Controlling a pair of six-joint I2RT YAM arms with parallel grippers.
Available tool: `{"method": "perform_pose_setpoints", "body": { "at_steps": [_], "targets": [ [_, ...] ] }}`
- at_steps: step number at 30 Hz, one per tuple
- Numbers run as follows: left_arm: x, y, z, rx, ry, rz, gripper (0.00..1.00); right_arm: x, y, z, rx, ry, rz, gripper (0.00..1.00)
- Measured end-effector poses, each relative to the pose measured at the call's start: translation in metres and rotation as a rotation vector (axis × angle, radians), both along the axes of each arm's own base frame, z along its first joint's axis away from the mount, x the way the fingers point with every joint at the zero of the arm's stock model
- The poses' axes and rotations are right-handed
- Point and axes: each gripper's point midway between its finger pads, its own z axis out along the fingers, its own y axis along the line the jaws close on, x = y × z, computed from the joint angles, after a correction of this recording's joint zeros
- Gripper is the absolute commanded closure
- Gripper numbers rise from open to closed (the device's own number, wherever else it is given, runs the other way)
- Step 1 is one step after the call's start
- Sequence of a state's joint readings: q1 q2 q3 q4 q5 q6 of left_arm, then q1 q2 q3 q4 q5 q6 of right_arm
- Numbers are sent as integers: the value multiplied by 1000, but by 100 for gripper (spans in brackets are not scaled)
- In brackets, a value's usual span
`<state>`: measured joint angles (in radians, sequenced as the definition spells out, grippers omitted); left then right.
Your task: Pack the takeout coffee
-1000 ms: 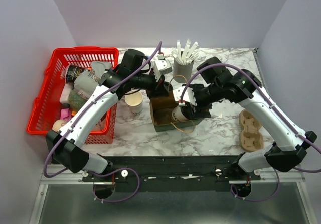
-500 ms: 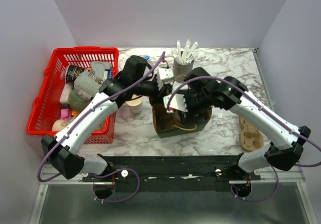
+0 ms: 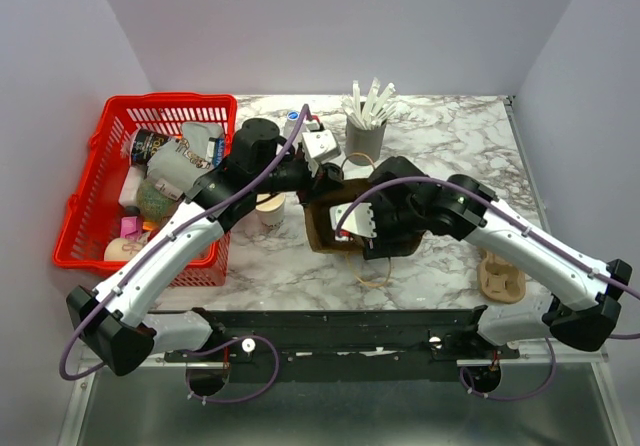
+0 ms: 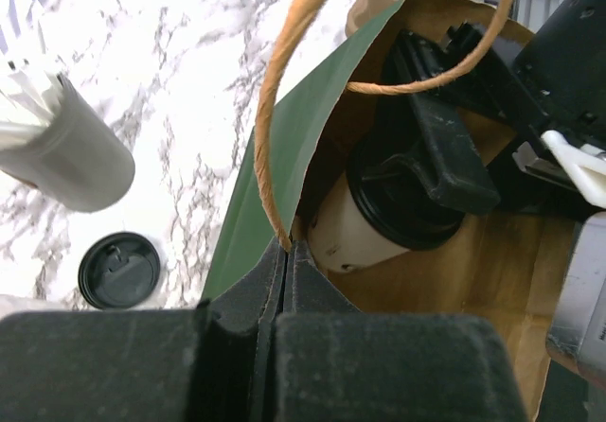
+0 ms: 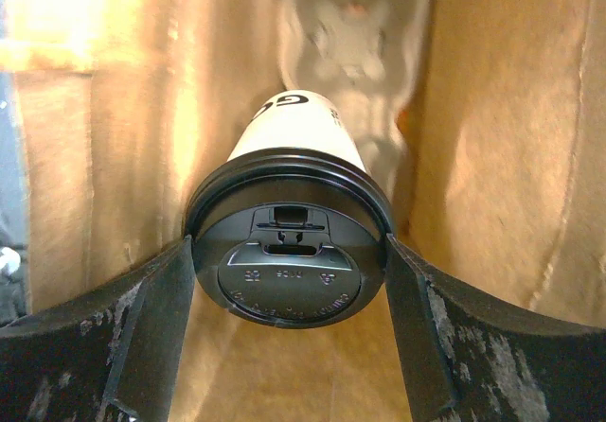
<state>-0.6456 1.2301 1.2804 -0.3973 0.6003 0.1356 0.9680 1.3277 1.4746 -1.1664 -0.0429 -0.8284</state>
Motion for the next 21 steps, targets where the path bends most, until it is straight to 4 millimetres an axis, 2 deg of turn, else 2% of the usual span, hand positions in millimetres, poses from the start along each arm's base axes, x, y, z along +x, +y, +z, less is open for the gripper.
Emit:
{"method": "perform_pose_setpoints", "body": {
  "at_steps": [2, 4, 9, 11, 12, 15, 17, 21],
  "targets": [
    [-4, -3, 3, -11, -10, -14, 100, 2, 1, 0, 14, -17, -6, 64],
    [-9, -8, -3, -7, -4, -33, 100, 4, 0, -7, 10, -28, -20, 64],
    [-25, -17, -40, 35, 46, -78, 100, 4, -17, -43, -67, -35, -54, 64],
    [-29, -20, -43, 32, 55, -84, 90, 5, -22, -50, -92, -38, -72, 65],
    [-29, -22, -41, 23, 54, -83, 74, 7, -23, -49, -93, -43, -80, 65],
    [-28, -27, -32, -17, 74, -67, 57, 8, -25, -47, -89, -52, -102, 65],
    [-27, -29, -27, -38, 89, -56, 52, 7, -27, -45, -86, -57, -114, 65],
    [-27, -29, -14, -55, 91, -46, 49, 5, -32, -37, -63, -76, -136, 65]
  ]
}}
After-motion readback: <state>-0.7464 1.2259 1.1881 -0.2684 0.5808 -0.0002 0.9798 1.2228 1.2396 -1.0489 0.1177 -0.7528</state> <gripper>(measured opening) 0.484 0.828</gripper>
